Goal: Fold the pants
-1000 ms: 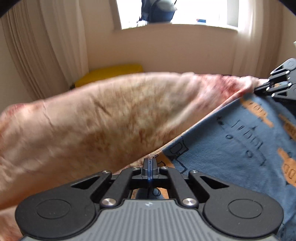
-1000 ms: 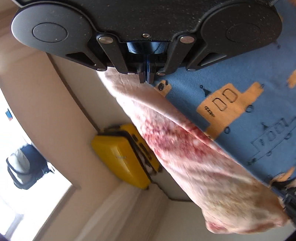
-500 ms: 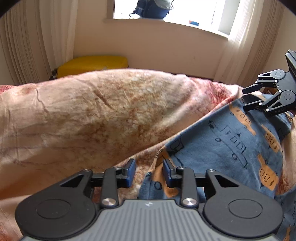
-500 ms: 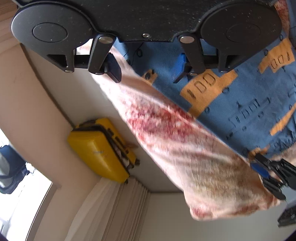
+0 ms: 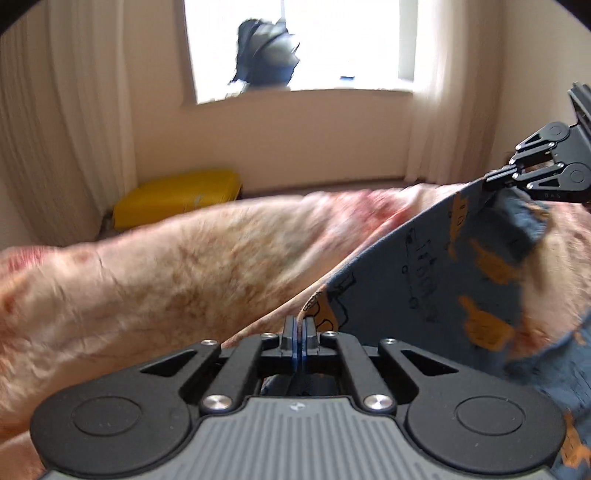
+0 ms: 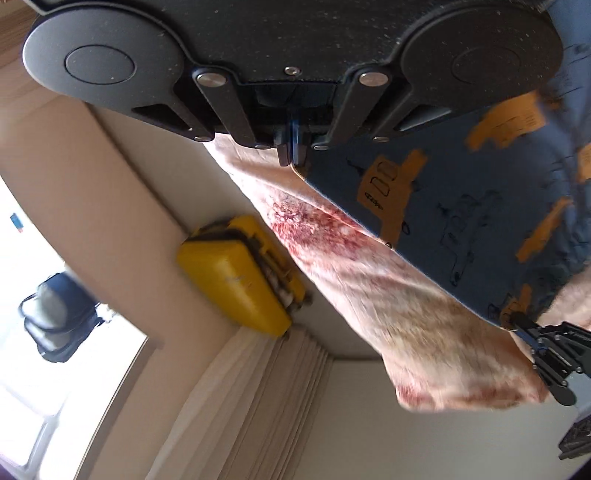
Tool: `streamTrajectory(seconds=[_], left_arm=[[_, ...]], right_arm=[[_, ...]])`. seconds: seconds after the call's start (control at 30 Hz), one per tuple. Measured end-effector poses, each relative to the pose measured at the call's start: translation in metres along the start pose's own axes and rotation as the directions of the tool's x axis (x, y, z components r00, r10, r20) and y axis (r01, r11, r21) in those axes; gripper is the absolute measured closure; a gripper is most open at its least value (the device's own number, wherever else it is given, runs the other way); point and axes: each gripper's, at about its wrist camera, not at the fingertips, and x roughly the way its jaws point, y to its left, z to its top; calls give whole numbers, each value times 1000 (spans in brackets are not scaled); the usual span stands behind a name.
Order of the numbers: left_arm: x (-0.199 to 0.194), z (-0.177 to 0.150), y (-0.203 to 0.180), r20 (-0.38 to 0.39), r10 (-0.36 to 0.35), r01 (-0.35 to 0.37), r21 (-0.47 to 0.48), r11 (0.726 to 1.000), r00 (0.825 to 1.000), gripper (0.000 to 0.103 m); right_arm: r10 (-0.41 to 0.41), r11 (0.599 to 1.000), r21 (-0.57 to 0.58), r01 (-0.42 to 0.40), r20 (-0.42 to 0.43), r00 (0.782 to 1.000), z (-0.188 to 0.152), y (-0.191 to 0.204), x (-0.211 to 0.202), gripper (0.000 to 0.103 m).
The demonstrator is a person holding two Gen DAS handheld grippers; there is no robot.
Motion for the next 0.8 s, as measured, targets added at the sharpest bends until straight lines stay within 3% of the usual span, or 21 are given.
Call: streamTrajectory(seconds=[0.17,0.37,0.63,0.8], left_arm=[[-55,-23,-39,100,-72,61,111,992,992,101],[-91,-70,-90,64,-116,98,236,967,991,101],[-89,-138,-126,-48,-105,115,321,940,993,101],[-89,-157,-131,-52,-89,102,357,929,995,101]], right_arm=[[-11,1000,30,10,42,999,-48,29,-83,103],[26,1000,-14,-26,-1,1000,-107,92,-161,103],[100,981,-145,-127,-180,979,-146,183,-184,103],[105,977,-158,-143,-224,969,-160,202,-179,103]])
